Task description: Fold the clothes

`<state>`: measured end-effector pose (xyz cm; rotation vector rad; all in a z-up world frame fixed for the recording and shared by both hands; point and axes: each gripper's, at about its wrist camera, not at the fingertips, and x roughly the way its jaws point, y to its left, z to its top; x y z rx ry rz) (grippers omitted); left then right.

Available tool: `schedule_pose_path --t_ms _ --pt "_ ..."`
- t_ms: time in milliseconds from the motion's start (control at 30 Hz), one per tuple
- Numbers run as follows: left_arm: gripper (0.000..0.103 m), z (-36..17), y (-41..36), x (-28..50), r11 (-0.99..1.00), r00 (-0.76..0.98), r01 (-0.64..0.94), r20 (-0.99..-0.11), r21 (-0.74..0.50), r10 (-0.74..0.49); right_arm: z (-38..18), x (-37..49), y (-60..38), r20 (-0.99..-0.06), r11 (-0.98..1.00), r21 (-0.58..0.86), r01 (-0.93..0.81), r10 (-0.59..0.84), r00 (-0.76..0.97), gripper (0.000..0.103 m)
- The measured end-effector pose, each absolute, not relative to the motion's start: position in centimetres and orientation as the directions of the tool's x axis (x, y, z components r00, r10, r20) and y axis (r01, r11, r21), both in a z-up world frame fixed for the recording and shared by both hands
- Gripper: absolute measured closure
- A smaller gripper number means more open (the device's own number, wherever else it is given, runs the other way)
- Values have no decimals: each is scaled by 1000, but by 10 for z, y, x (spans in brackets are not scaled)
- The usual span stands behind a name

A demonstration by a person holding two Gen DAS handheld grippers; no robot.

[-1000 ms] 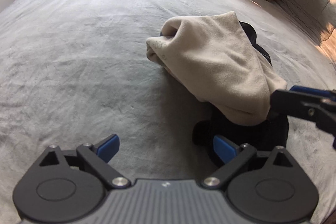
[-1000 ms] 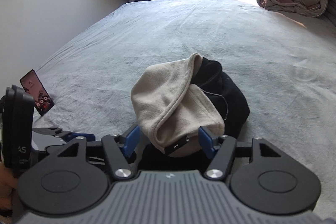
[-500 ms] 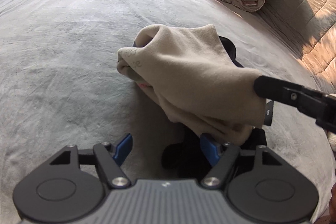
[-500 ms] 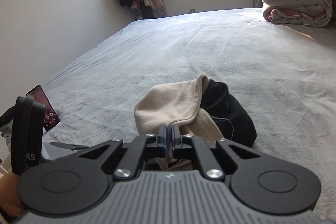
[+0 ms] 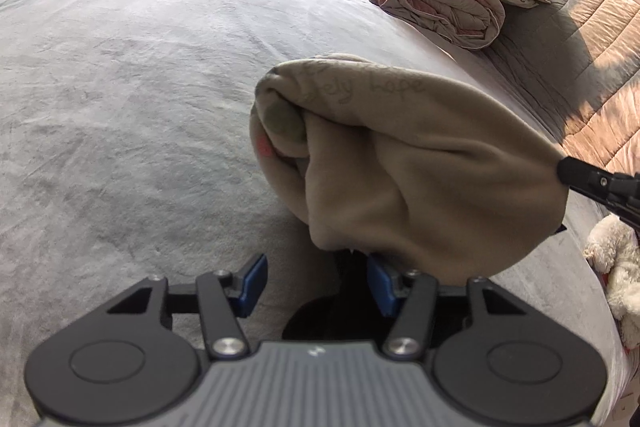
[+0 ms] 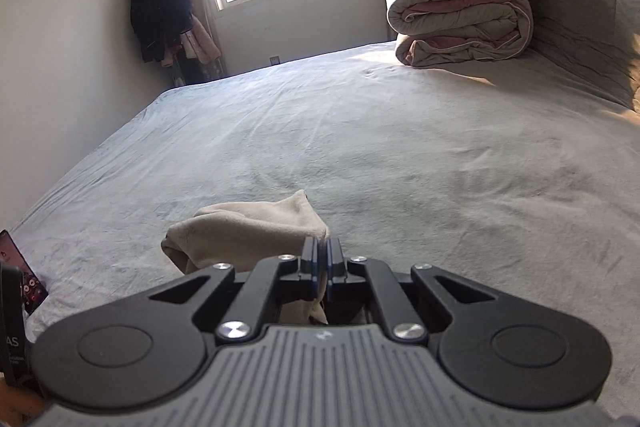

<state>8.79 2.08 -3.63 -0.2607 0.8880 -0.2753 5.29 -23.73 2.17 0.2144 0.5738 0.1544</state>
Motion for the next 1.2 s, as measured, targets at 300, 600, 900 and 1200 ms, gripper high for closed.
schedule_pose_path --t_ms 300,600,900,1200 --pt "47 -37 22 92 918 581 127 -722 -375 -376 5 66 -263 -607 977 207 53 86 790 98" --pt "49 -43 9 87 902 542 214 -723 -375 -429 -12 73 -277 -676 980 166 115 28 736 97" --pt "89 -47 -6 77 875 554 275 -679 -398 -482 -3 61 -270 -666 974 224 31 130 735 87" --pt "90 -39 -9 64 847 557 352 -638 -399 -532 6 52 -239 -596 891 384 -240 438 673 60"
